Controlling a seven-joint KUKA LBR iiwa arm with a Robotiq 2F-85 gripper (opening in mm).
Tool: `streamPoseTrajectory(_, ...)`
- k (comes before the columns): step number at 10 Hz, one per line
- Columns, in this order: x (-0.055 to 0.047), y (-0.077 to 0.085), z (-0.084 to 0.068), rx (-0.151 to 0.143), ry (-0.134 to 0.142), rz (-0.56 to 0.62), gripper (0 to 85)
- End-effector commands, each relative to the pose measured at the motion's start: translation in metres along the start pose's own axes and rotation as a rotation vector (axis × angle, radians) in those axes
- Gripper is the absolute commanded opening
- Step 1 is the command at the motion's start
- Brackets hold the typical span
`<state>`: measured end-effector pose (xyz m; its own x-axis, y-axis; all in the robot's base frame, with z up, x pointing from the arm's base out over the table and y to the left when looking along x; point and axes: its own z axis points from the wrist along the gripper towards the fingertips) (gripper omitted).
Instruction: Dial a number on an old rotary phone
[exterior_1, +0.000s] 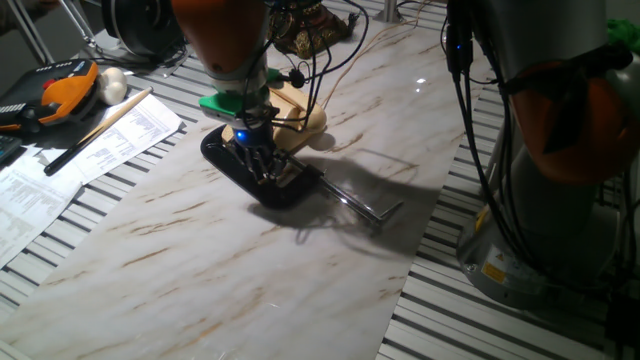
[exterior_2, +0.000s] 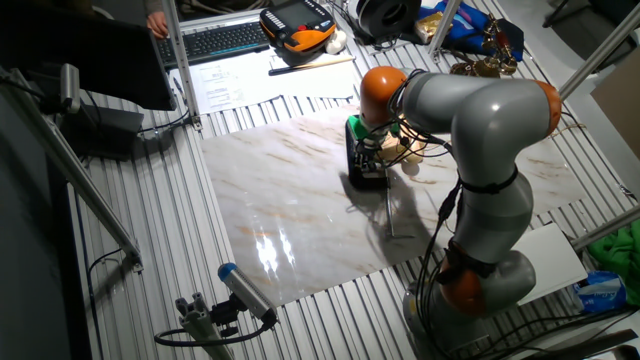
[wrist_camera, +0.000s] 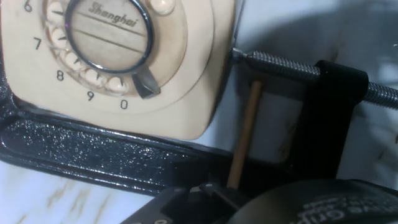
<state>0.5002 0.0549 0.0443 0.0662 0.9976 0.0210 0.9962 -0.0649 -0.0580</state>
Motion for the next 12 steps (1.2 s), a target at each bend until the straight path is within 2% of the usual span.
streamPoseTrajectory(1,0.000,0.000,0.000,-0.008,0.002,0.008,34.0)
streamPoseTrajectory(2,0.000,-0.001,0.001,-0.029,0.003,0.017,17.0)
streamPoseTrajectory(3,0.000,-0.001,0.001,-0.054,0.016,0.022,0.0)
streamPoseTrajectory(4,0.000,-0.002,0.000,-0.069,0.024,0.022,0.0)
streamPoseTrajectory(6,0.000,-0.004,-0.002,-0.072,0.024,0.028,0.0)
streamPoseTrajectory(9,0.002,-0.008,-0.007,-0.052,0.019,0.026,0.0)
streamPoseTrajectory(12,0.004,-0.016,-0.020,-0.019,0.015,0.001,0.0)
